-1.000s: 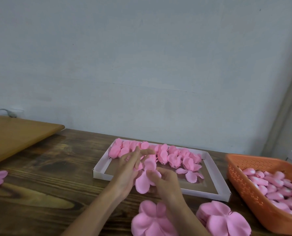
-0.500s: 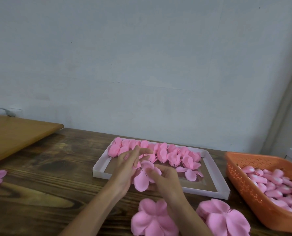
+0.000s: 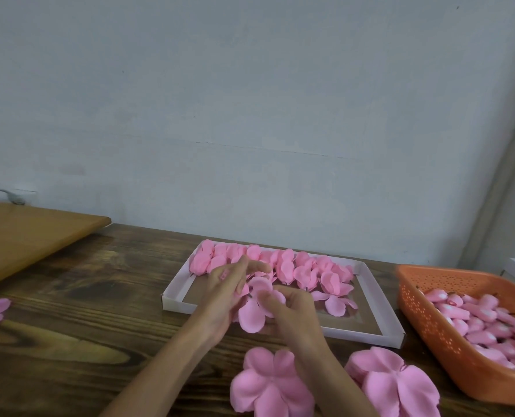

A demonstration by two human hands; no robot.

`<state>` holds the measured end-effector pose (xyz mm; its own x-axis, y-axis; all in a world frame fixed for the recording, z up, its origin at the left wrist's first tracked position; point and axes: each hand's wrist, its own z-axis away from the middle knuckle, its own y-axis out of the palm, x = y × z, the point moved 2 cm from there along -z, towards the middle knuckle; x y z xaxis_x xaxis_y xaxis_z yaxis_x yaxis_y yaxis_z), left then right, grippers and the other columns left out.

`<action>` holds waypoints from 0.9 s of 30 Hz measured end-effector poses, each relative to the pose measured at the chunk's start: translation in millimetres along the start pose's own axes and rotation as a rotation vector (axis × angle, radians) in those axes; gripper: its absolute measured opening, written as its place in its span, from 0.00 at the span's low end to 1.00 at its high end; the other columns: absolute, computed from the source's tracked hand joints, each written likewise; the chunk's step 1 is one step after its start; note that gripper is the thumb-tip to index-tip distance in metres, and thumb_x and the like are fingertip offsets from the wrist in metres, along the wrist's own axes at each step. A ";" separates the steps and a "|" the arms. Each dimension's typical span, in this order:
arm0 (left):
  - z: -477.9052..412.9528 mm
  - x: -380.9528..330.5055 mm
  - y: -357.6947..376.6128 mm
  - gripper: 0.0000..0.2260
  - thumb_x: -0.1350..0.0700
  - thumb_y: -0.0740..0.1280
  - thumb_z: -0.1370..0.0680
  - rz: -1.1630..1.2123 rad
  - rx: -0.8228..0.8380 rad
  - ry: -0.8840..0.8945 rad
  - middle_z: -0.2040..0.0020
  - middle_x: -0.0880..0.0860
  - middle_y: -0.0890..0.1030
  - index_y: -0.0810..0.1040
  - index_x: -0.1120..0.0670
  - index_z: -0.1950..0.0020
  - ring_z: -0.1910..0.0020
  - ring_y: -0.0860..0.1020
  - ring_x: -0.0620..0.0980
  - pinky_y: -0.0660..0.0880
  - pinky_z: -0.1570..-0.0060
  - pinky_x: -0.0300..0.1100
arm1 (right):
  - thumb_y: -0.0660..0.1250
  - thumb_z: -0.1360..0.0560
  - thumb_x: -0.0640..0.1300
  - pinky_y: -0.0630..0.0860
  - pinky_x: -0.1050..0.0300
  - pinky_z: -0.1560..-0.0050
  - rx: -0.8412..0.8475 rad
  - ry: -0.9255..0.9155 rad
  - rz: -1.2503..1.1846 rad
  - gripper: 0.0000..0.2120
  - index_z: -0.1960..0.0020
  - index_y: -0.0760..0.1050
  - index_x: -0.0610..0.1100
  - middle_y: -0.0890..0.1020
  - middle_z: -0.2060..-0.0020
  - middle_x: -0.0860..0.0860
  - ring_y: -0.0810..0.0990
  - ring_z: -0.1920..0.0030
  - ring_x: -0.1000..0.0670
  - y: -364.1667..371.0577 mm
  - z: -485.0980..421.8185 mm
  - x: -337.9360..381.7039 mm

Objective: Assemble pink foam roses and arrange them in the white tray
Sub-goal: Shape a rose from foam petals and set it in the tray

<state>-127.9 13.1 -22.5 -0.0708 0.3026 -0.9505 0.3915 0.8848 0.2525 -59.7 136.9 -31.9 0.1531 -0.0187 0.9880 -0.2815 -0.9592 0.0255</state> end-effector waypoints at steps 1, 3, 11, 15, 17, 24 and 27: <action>0.0 -0.3 0.7 0.22 0.37 0.67 0.23 0.008 0.001 -0.001 0.43 0.59 0.86 0.87 0.55 0.56 0.50 0.85 0.55 0.75 0.49 0.52 | 0.68 0.20 0.40 0.83 0.53 0.61 0.010 -0.001 0.005 0.11 0.57 0.84 0.37 0.85 0.57 0.36 0.86 0.59 0.48 0.5 0.4 0.5; 0.3 -0.2 2.3 0.23 0.37 0.67 0.23 -0.005 0.014 -0.004 0.47 0.62 0.86 0.87 0.55 0.50 0.56 0.83 0.56 0.72 0.59 0.47 | 0.68 0.20 0.40 0.82 0.56 0.62 0.019 -0.008 0.031 0.11 0.59 0.84 0.39 0.86 0.61 0.40 0.84 0.61 0.50 0.8 1.0 2.0; 0.3 9.7 6.5 0.34 0.31 0.68 0.27 -0.072 0.039 0.063 0.50 0.76 0.77 0.71 0.64 0.63 0.60 0.75 0.59 0.64 0.64 0.46 | 0.68 0.22 0.56 0.63 0.51 0.64 -0.108 -0.142 0.278 0.25 0.67 0.67 0.38 0.67 0.71 0.50 0.64 0.67 0.50 2.1 0.6 -0.1; -2.6 15.3 11.2 0.20 0.39 0.64 0.17 -0.035 0.111 0.095 0.41 0.58 0.86 0.82 0.55 0.51 0.46 0.85 0.56 0.80 0.57 0.46 | 0.72 0.24 0.48 0.81 0.54 0.56 -0.188 -0.218 0.338 0.03 0.56 0.82 0.50 0.86 0.61 0.59 0.84 0.58 0.58 -1.8 -1.5 -1.0; -2.9 16.4 12.3 0.17 0.41 0.63 0.16 0.015 0.126 0.109 0.37 0.56 0.85 0.82 0.51 0.39 0.37 0.83 0.59 0.81 0.42 0.60 | 0.73 0.25 0.43 0.83 0.48 0.52 -0.184 -0.232 0.314 0.04 0.52 0.82 0.52 0.87 0.57 0.59 0.86 0.55 0.57 -1.1 -0.3 -1.0; -1.6 17.6 14.1 0.16 0.44 0.64 0.16 0.080 0.184 0.103 0.35 0.60 0.84 0.80 0.48 0.31 0.33 0.81 0.59 0.82 0.42 0.50 | 0.70 0.25 0.46 0.81 0.45 0.56 -0.265 -0.290 0.375 0.04 0.53 0.79 0.54 0.85 0.61 0.56 0.84 0.61 0.55 1.4 1.8 -2.7; -1.3 16.4 14.6 0.15 0.48 0.61 0.14 0.065 0.213 0.120 0.34 0.59 0.83 0.79 0.50 0.31 0.31 0.80 0.58 0.80 0.38 0.48 | 0.71 0.24 0.47 0.80 0.43 0.57 -0.307 -0.286 0.354 0.04 0.57 0.78 0.51 0.84 0.64 0.53 0.82 0.63 0.52 1.3 2.2 -2.0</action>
<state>-124.5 31.5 -34.1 -0.1423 0.4071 -0.9022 0.5820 0.7717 0.2564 -58.2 135.1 -34.1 0.2382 -0.4419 0.8649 -0.6198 -0.7548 -0.2150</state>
